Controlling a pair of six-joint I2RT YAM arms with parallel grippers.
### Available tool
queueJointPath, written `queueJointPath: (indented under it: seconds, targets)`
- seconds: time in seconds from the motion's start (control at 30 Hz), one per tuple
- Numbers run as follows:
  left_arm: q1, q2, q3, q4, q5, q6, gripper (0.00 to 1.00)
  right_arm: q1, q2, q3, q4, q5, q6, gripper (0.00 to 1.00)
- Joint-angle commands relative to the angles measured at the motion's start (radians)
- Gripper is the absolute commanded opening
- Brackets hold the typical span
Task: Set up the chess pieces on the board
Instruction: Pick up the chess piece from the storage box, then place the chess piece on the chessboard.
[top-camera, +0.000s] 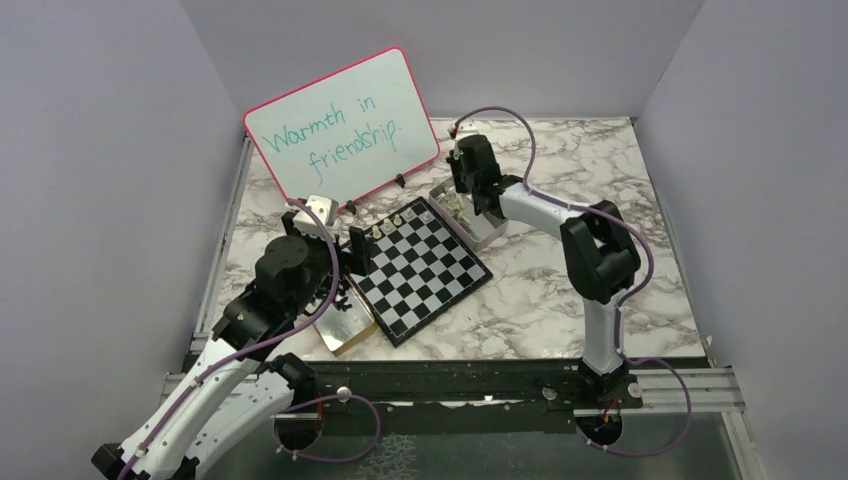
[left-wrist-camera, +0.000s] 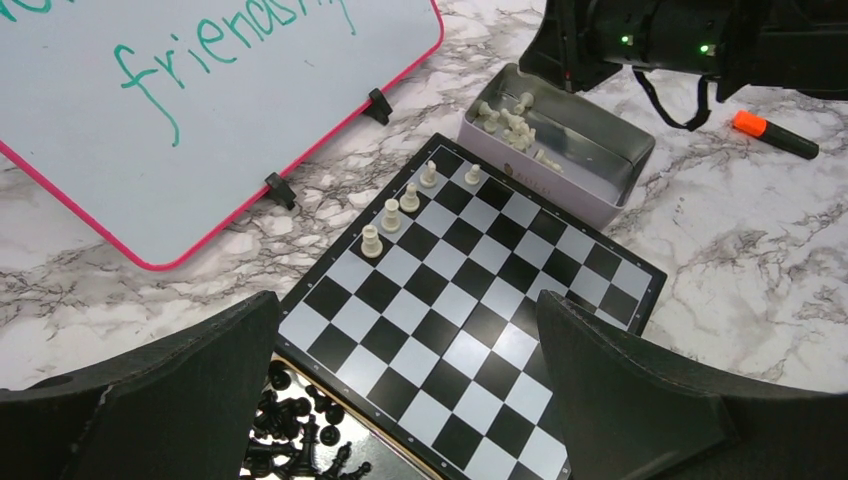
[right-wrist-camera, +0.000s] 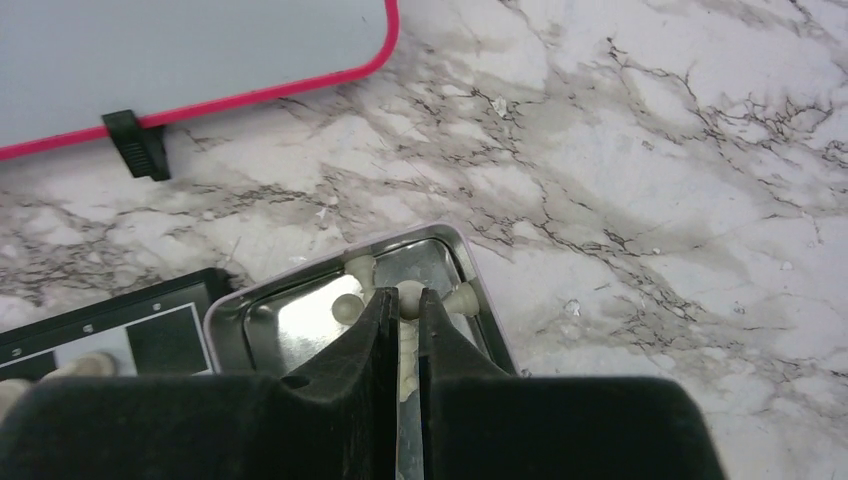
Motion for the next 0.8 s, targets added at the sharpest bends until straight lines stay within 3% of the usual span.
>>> queueJointPath:
  seconds: [0.0,0.43,0.77]
  targets:
    - [0.002,-0.017,-0.007,0.024,-0.026,0.003,0.99,-0.002,-0.095,-0.05,-0.006,-0.1,0.033,0.05]
    - [0.002,-0.036,-0.009,0.024,-0.053,0.003,0.99,0.087,-0.276,-0.229,0.046,-0.234,0.161,0.05]
    - [0.002,-0.049,-0.011,0.026,-0.057,-0.002,0.99,0.22,-0.236,-0.247,0.06,-0.191,0.185,0.05]
